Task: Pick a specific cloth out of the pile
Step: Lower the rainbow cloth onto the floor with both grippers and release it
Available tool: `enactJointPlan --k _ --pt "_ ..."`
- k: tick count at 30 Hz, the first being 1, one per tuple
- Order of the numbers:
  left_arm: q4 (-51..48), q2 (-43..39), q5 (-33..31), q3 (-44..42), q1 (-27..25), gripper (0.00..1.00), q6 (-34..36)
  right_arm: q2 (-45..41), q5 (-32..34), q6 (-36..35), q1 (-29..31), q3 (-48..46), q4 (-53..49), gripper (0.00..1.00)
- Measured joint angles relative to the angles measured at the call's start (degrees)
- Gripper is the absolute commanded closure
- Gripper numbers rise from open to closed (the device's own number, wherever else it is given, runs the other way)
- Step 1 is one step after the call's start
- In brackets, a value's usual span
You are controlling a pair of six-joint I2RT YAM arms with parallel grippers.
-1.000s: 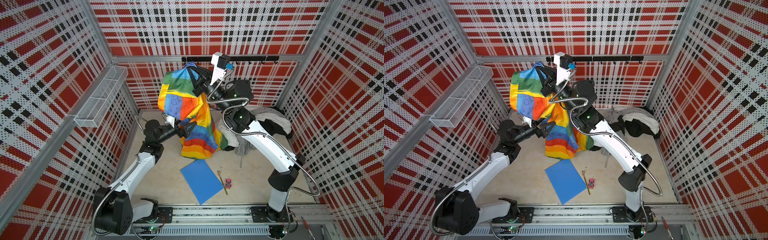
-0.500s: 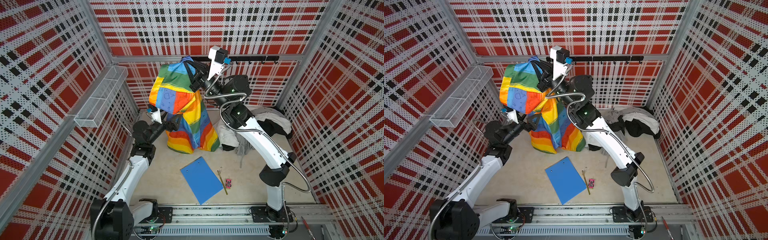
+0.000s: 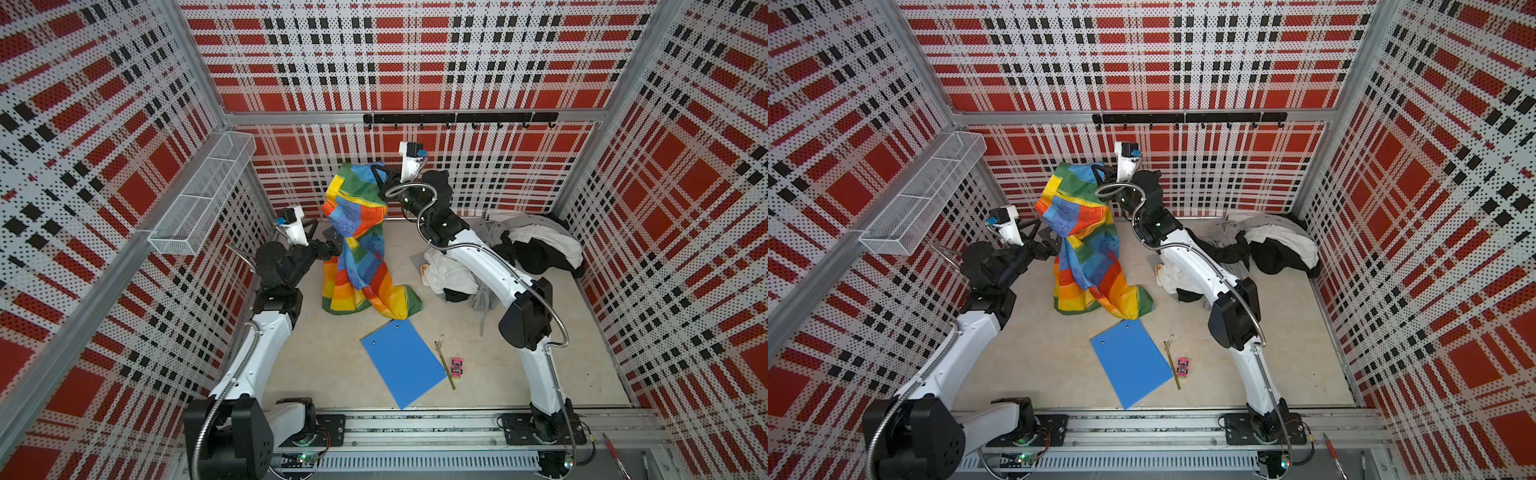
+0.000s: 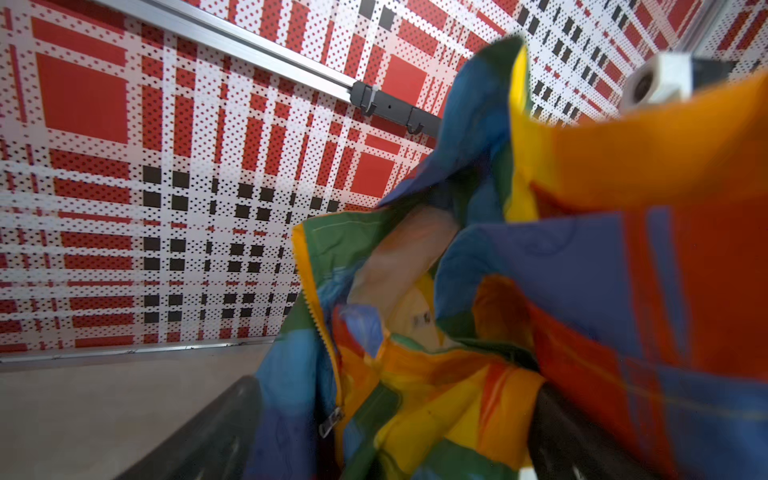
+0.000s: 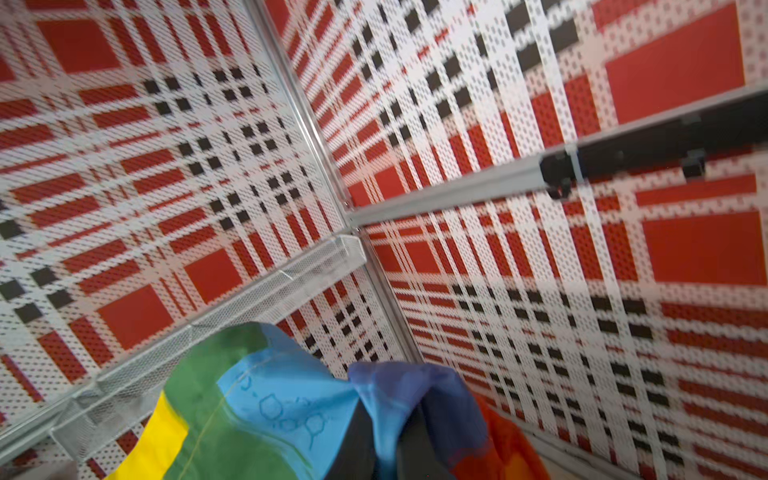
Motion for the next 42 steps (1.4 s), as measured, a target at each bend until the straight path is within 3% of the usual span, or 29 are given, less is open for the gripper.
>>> enactJointPlan --k 11,19,30,36,42 --pt "0.37 -2.75 1.44 -0.79 2.56 0.01 0.33 -2.73 3.45 1.88 -0.92 -19.74 -0.35 0.92" --pt "0.87 -2.82 3.15 -0.96 2.51 0.01 0.44 -10.38 4.26 1.79 0.35 -31.61 -0.2 0.89" --pt "1.03 -1.27 4.52 -0.96 2.16 0.01 0.46 -7.37 -2.29 -3.89 6.19 -31.69 -5.81 0.82" --pt "1.07 -1.14 4.55 -0.96 2.14 0.01 0.46 -2.97 -8.72 -6.19 8.57 -32.17 -9.62 0.64" --pt "1.03 -0.22 4.52 -0.96 1.97 0.01 0.31 -6.14 -10.51 -9.05 8.52 -37.94 -11.8 0.31"
